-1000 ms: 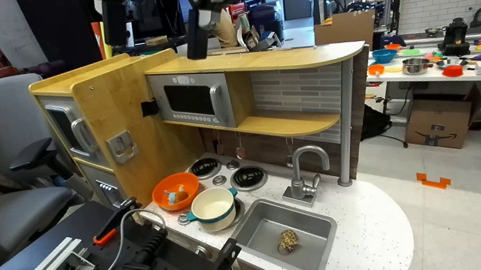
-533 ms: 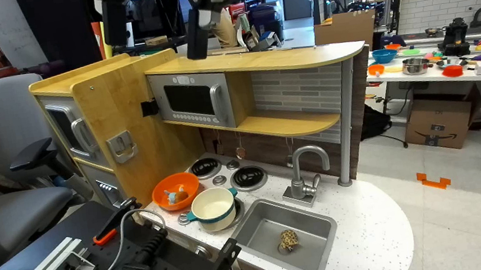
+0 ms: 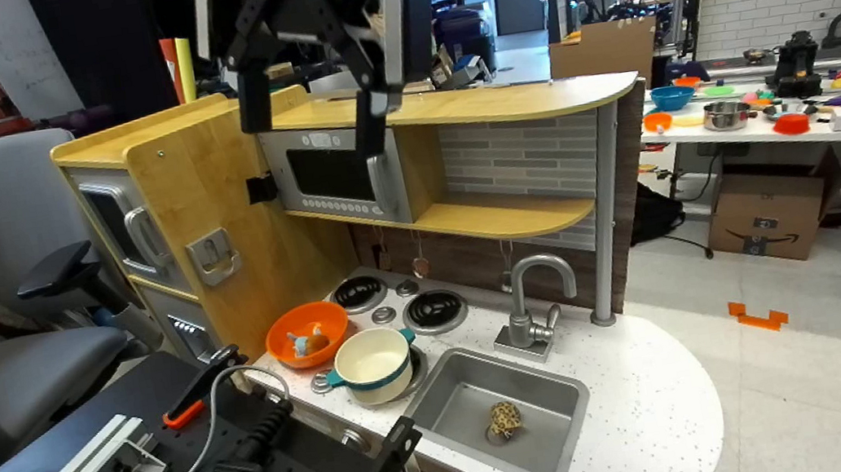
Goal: Pick up the white pot then place it back down on the stove
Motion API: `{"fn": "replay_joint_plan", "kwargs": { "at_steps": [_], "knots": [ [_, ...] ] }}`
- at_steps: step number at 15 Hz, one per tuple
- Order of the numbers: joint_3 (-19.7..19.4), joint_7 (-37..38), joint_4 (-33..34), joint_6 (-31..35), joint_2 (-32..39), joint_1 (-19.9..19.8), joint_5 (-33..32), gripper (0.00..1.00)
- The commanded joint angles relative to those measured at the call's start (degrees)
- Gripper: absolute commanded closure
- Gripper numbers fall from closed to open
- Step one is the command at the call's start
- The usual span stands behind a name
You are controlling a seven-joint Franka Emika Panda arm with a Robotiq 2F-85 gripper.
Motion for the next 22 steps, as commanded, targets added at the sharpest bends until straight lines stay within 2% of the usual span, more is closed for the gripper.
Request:
{"fn": "replay_joint_plan", "kwargs": {
  "at_steps": [1,6,11,17,20,22],
  "knots": [
    [2.94,3.54,-2.62,11.11,5.07,-0.46,2.16,0.0],
    [6.82,5.89,-5.79,25.44,13.17,0.07,0.95,0.0],
    [10.03,8.48,-5.76,37.28,22.67,0.22,0.34,0.0],
    [11.96,14.93,-1.45,45.72,33.5,1.18,-2.03,0.0],
    [11.59,20.25,1.69,49.65,38.93,3.5,-4.33,0.0],
    [10.77,24.75,4.3,50.03,42.66,5.63,-5.83,0.0]
  ]
}}
